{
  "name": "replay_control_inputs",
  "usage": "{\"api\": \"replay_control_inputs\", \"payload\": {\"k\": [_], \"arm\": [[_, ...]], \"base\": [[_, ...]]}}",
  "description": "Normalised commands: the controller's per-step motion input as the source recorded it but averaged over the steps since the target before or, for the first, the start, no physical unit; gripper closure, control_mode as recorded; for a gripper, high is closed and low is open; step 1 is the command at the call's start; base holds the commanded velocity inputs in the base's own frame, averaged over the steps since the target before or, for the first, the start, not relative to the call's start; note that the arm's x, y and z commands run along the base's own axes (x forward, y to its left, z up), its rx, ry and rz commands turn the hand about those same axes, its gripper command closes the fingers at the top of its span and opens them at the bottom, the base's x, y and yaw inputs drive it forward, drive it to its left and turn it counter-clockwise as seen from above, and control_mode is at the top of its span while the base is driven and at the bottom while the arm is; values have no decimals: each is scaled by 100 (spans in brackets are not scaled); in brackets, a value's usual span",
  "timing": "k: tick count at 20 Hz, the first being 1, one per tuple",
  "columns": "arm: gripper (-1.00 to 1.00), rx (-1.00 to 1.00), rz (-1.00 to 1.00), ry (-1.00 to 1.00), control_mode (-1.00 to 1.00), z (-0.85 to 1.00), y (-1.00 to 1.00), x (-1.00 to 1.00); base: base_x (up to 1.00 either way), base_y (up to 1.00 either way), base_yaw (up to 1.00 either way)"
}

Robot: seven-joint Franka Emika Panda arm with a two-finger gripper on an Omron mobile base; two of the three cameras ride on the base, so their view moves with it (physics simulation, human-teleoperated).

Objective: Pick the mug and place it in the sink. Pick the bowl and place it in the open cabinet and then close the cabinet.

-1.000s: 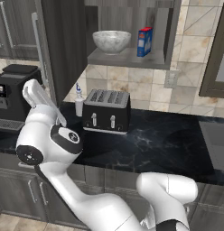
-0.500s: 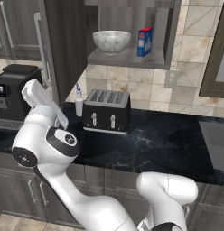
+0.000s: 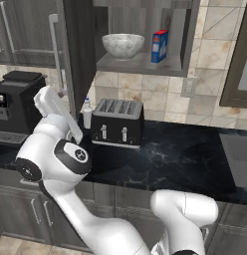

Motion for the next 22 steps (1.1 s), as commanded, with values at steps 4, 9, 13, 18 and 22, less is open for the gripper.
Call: {"api": "replay_control_inputs", "payload": {"k": [4, 9, 13, 18, 22], "arm": [[-100, 13, -8, -4, -100, 0, -37, 0], [-100, 13, -8, -6, -100, 0, -37, 0], [-100, 12, -8, -8, -100, 0, -37, 0], [-100, 10, -7, -7, -100, 0, -32, 0], [-100, 8, -6, -6, -100, 0, -30, 0]], "base": [[0, 0, 0], [0, 0, 0], [0, 0, 0], [0, 0, 0], [0, 0, 0]]}}
